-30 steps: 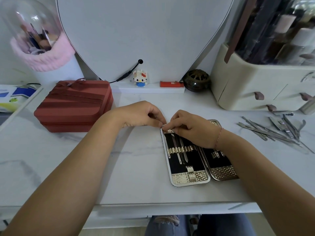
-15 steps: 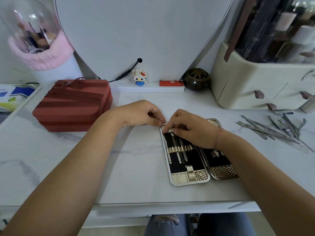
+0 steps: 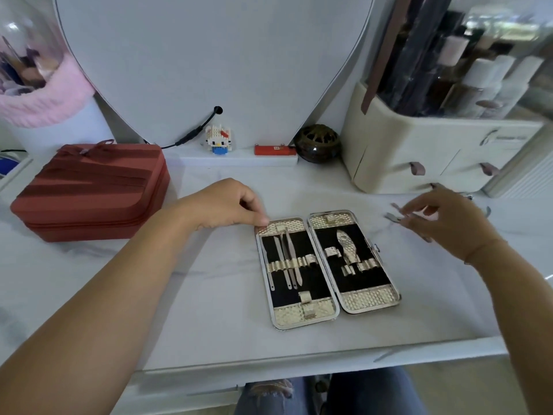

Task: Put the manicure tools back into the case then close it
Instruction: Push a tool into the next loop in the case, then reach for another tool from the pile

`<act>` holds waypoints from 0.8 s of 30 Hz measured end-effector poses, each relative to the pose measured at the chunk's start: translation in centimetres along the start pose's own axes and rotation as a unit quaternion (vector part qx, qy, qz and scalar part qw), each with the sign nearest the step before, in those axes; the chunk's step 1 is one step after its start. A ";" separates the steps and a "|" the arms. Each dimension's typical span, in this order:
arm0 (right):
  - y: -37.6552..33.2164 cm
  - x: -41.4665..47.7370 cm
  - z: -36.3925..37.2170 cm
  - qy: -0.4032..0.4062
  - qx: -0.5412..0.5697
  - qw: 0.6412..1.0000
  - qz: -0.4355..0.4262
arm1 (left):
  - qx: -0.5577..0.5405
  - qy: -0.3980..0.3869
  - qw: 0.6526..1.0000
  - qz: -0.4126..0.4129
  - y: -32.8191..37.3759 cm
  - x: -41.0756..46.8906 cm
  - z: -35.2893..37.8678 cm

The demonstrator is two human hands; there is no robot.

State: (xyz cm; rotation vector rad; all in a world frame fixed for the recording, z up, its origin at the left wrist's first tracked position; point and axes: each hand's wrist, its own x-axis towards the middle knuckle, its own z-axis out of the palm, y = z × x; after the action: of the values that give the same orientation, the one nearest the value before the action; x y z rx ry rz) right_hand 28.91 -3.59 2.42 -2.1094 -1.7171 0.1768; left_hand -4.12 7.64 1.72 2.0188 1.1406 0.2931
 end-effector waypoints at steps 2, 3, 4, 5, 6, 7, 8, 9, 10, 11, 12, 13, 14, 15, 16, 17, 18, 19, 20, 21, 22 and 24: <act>0.9 -0.2 -0.1 -0.014 -0.020 1.000 0.016 | 0.003 0.001 1.000 -0.002 0.1 -0.1 0.0; 1.1 -0.3 0.1 -0.016 -0.015 1.000 0.020 | 0.003 0.002 1.000 -0.004 0.1 -0.1 0.0; 1.3 -0.3 0.3 -0.014 -0.005 1.000 0.026 | 0.000 0.004 1.000 -0.006 0.1 -0.1 0.0; 1.6 -0.2 0.5 -0.011 0.003 0.999 0.032 | -0.003 0.004 1.000 -0.007 0.1 -0.2 0.0; 1.7 -0.1 0.6 -0.009 0.006 0.999 0.035 | -0.005 0.005 1.000 -0.008 0.0 -0.2 0.1; 1.8 0.0 0.7 -0.010 0.004 0.999 0.036 | -0.006 0.006 1.000 -0.009 0.0 -0.3 0.1; 1.7 0.2 0.7 -0.014 0.003 0.999 0.035 | -0.008 0.007 1.000 -0.009 0.0 -0.3 0.1; 1.6 0.3 0.6 -0.019 0.003 0.999 0.035 | -0.008 0.007 1.000 -0.010 0.0 -0.2 0.1; 1.5 0.3 0.5 -0.026 0.002 0.999 0.035 | -0.009 0.007 1.000 -0.010 0.0 -0.2 0.1; 1.4 0.4 0.4 -0.033 0.000 0.999 0.035 | -0.010 0.006 1.000 -0.010 0.0 -0.2 0.1; 1.3 0.4 0.3 -0.041 -0.004 0.999 0.035 | -0.012 0.006 1.000 -0.010 0.0 -0.2 0.1; 1.2 0.4 0.1 -0.048 -0.006 0.998 0.034 | -0.013 0.005 1.000 -0.009 0.0 -0.1 0.1; 1.0 0.3 -0.1 -0.051 -0.004 0.998 0.032 | -0.013 0.003 1.000 -0.007 -0.1 -0.1 0.0; 0.7 0.2 -0.4 -0.048 0.004 0.998 0.029 | -0.011 0.002 1.000 -0.005 -0.1 -0.1 0.0; 0.4 0.2 -0.7 -0.038 0.014 0.999 0.026 | -0.010 0.001 1.000 -0.004 -0.2 0.0 0.0; -0.1 0.2 -1.0 -0.020 0.030 0.999 0.021 | -0.009 0.001 1.000 -0.003 -0.2 0.0 0.0; -0.7 0.3 -1.3 -0.001 0.060 0.998 0.015 | -0.010 0.002 1.000 0.000 -0.2 0.0 0.1; -1.5 0.5 -1.6 0.010 0.109 0.994 0.005 | -0.010 0.003 1.000 0.005 -0.2 0.0 0.1; -2.4 0.7 -1.7 0.008 0.168 0.986 -0.009 | -0.011 0.004 1.000 0.010 -0.1 0.1 0.1; -3.5 0.9 -1.6 -0.009 0.229 0.973 -0.026 | -0.015 0.003 1.000 0.013 0.0 0.0 0.2; -4.6 1.1 -1.3 -0.033 0.288 0.956 -0.042 | -0.019 0.002 1.000 0.016 0.1 0.0 0.2; -6.9 1.5 0.1 -0.095 0.387 0.915 -0.054 | -0.025 0.000 1.000 0.019 0.1 -0.1 0.2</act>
State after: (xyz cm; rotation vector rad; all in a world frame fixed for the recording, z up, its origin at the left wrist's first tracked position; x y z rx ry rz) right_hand 22.93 -1.08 5.30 -1.4328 -1.5000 0.8933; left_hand -3.96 7.45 1.68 1.9986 1.0858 0.3384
